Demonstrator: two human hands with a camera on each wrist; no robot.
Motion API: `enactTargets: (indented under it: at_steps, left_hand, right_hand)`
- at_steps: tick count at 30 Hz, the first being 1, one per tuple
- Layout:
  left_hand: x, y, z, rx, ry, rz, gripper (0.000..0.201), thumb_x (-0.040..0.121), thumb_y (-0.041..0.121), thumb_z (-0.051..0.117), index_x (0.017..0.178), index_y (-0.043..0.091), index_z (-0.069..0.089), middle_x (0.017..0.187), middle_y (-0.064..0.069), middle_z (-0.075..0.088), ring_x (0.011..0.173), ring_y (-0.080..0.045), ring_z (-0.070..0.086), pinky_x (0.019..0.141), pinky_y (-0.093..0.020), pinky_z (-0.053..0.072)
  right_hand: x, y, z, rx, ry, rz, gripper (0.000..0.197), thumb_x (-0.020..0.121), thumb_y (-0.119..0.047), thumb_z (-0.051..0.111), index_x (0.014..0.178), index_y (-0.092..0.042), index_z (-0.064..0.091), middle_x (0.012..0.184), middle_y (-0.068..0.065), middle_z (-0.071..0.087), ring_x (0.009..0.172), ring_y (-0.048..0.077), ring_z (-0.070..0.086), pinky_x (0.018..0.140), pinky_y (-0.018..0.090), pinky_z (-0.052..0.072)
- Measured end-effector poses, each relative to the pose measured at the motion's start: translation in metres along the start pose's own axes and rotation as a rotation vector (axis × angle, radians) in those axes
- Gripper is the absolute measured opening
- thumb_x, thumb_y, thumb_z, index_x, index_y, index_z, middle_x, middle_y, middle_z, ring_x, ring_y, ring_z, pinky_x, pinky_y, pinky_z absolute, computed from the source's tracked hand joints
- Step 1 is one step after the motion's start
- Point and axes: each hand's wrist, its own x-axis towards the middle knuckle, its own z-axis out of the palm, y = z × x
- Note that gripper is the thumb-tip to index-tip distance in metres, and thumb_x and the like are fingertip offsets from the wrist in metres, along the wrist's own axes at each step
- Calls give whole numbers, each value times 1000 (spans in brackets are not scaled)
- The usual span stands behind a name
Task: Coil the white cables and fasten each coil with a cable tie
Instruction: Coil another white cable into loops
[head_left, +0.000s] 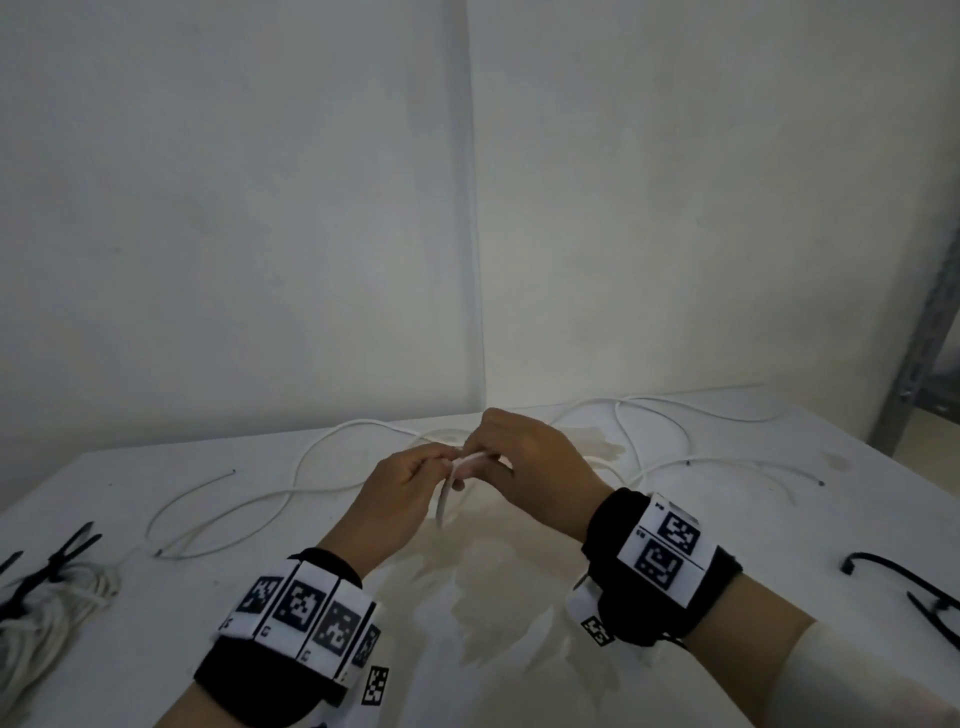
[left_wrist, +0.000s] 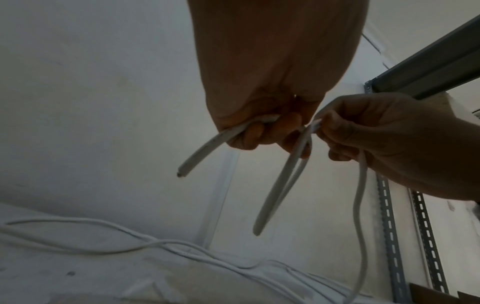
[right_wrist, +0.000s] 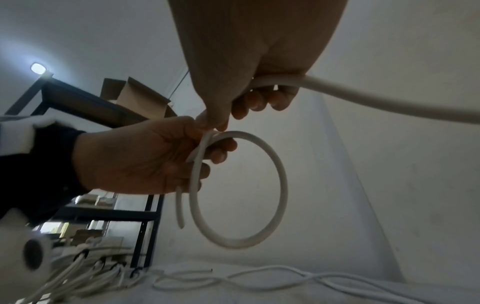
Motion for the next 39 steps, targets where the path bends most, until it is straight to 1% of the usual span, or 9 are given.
enactTargets:
  at_steps: [6,11,17,22,24,27,31,36,39]
  left_hand:
    - [0,9,-12,-124,-37,-67,32,93,12,42,79,3,70,51,11,58,41,4,44,46,-10,33]
    - [-2,6,-16,-190,-46,-21,22,87,15,59,66,13,65,52,9,57,50,3,49,55,-5,38]
    - [4,1,-22,-140,-77,-39,25,91,21,54,83,2,68,52,12,58,53,2,46,54,-4,34]
    - [3,0,-22,-158,-98,-63,28,95,19,45,84,3,65,55,17,59,46,5,43,51,-8,33]
    - [2,0,-23,-200,-88,-76,29,96,20,43,90,3,66,57,17,59,46,3,41,52,-13,32]
    - [1,0,-23,-228,-103,-85,29,97,22,41,96,9,68,58,17,60,47,3,42,53,-17,31]
    - [6,-1,-25,-162,-67,-59,23,95,25,47,81,22,65,64,9,60,47,-3,41,49,-15,34]
    - [8,-9,-37,-16,-41,-54,17,93,25,51,90,18,66,62,9,61,46,-5,51,51,-27,39]
    - [7,-7,-31,9,-27,-32,22,94,27,47,84,19,65,57,12,57,42,-2,45,47,-15,35]
  right_hand:
    - [16,-2,-10,147,-137,171,17,85,-28,60,83,-13,67,79,-5,55,73,12,52,70,33,44]
    - [23,6,-14,203,-148,320,8,89,-23,59,82,-21,63,67,-22,57,69,-11,54,71,21,39]
    - [27,3,-15,153,-163,341,15,91,-25,56,95,-22,70,54,-25,57,60,-5,54,66,18,39]
    - [28,-3,-12,192,-285,354,20,96,-23,46,91,-19,65,79,-7,62,82,19,59,78,33,45]
    - [25,-5,-10,332,-338,388,27,98,-25,39,81,-22,60,76,-5,66,76,19,61,74,34,46]
    - [19,-9,-7,458,-377,463,32,100,-27,35,75,-22,55,60,-3,63,48,3,47,55,21,38]
    - [20,-4,-4,418,-261,483,31,98,-25,40,72,-17,55,41,-10,53,46,2,45,56,19,38]
    - [20,1,-13,471,-160,557,30,99,-22,39,76,-10,55,50,-2,54,43,-2,46,51,9,33]
    - [16,-2,-10,430,-202,530,31,98,-22,40,71,-14,54,50,-3,55,43,-4,47,48,8,33]
